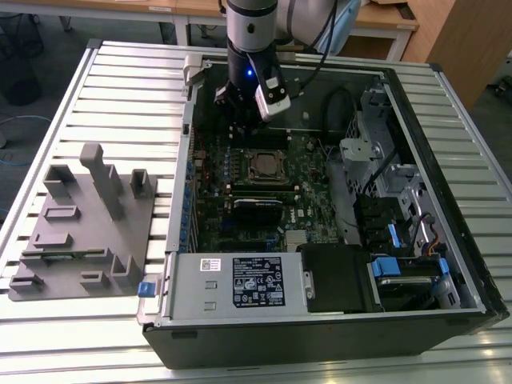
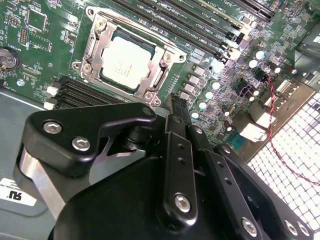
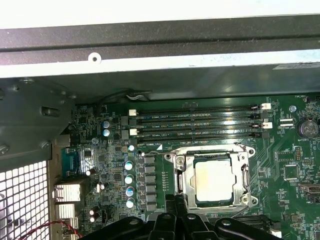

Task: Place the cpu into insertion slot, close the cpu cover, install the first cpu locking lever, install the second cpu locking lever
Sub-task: 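Install the first cpu locking lever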

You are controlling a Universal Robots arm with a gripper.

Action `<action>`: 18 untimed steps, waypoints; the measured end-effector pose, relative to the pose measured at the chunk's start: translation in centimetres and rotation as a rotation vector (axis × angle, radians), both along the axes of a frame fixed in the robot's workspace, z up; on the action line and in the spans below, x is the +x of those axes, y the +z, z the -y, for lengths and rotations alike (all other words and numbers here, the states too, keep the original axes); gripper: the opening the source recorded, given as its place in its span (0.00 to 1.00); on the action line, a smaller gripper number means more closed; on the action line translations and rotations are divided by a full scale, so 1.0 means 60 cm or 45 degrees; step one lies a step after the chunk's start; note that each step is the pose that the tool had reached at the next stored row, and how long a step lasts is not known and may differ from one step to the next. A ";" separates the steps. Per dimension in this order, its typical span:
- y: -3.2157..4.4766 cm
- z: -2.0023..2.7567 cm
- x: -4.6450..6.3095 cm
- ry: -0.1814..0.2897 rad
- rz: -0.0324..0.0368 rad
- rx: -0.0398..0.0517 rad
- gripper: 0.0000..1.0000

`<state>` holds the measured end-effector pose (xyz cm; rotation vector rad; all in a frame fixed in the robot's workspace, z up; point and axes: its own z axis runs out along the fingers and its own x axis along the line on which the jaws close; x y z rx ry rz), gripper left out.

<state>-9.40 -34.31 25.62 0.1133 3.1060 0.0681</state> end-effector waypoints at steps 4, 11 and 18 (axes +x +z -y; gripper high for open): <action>0.000 0.0001 -0.002 0.000 0.0001 0.000 0.10; 0.000 0.0000 -0.015 0.000 0.0000 0.000 0.10; 0.000 -0.0001 -0.025 0.000 0.0000 0.000 0.10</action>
